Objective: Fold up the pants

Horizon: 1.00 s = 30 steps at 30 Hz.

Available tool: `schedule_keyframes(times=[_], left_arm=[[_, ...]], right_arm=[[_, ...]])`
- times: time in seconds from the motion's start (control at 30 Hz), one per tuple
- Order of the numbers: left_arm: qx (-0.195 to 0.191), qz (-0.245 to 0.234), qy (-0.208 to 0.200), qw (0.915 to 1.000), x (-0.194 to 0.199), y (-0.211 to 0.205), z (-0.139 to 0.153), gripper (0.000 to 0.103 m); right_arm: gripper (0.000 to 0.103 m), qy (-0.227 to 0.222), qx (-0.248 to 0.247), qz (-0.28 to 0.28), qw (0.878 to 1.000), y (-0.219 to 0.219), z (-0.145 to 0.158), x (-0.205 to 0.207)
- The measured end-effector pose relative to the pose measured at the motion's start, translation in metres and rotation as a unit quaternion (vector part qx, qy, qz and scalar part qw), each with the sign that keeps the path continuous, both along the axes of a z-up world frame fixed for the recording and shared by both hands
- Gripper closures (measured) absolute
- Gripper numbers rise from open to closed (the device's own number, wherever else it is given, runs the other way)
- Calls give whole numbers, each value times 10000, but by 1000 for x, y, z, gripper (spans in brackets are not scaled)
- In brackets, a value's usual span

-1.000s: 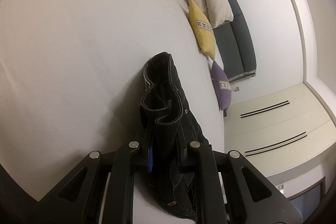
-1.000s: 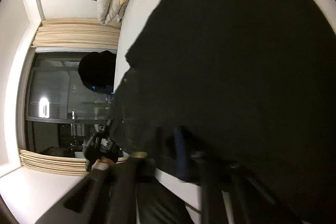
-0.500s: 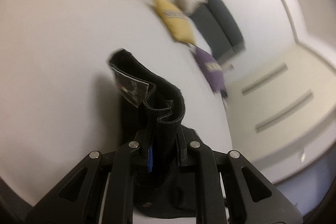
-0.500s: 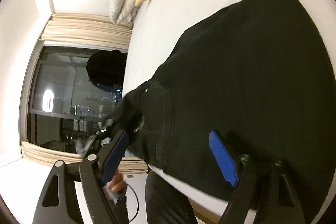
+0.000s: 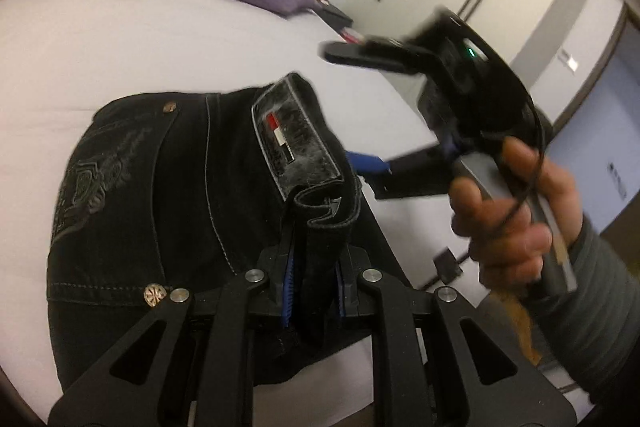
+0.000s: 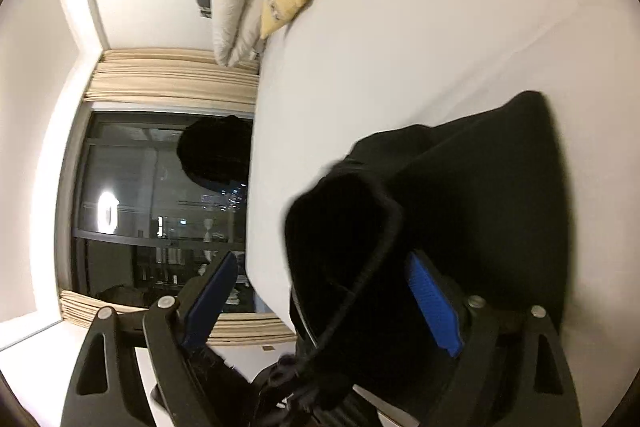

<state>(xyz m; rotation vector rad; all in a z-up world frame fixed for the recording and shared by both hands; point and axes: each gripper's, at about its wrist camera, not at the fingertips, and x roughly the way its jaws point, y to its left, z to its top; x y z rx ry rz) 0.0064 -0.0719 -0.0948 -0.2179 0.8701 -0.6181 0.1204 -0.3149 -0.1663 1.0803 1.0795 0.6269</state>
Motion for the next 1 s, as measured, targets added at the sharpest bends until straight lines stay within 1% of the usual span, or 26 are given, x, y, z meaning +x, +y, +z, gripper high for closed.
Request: schedule_keyframes(times=[0.13, 0.17, 0.2, 0.27, 0.3, 0.33, 0.4, 0.43, 0.5, 0.57, 0.67, 0.73, 0.83, 1.0], left_arm=[[140, -22, -21, 9999, -9, -9, -3, 89], [185, -33, -40, 9998, -12, -11, -3, 89], [243, -47, -67, 9997, -13, -13, -1, 89], [463, -99, -180, 9987, -18, -22, 2, 89], [552, -130, -230, 9981, -19, -39, 9, 89], [673, -165, -304, 9971, -24, -43, 10, 89], [913, -217, -443, 9946, -32, -54, 12, 89], [972, -230, -470, 9939, -37, -57, 11, 89], [1052, -243, -506, 9929, -42, -67, 12, 89], [1102, -303, -554, 9919, -50, -74, 14, 89], [1262, -481, -760, 9879, -60, -98, 23, 89], [1397, -609, -863, 9846, -70, -116, 25, 89], [1486, -706, -752, 9835, -74, -136, 17, 89], [1676, -791, -606, 9808, -79, -163, -3, 88]], right_arm=[[15, 24, -77, 215, 9997, 9, -3, 3], [15, 20, -94, 295, 9995, 21, -1, 11], [15, 15, -112, 372, 9992, 24, -1, 12], [15, 13, -309, 522, 9982, 33, -1, 17], [16, 18, -410, 574, 9975, 34, 1, 20], [20, 16, -541, 648, 9964, 36, 1, 22], [41, -13, -826, 797, 9934, 39, 5, 25], [46, -40, -1019, 879, 9909, 39, 6, 25], [73, -116, -1267, 911, 9877, 37, 8, 22], [81, -160, -1280, 803, 9884, 23, 9, 17], [85, -342, -1439, 666, 9867, 8, 15, 6], [86, -393, -1479, 565, 9866, -4, 17, 0], [86, -355, -1516, 466, 9867, -16, 12, -4], [87, -245, -1505, 341, 9877, -29, -9, -6]])
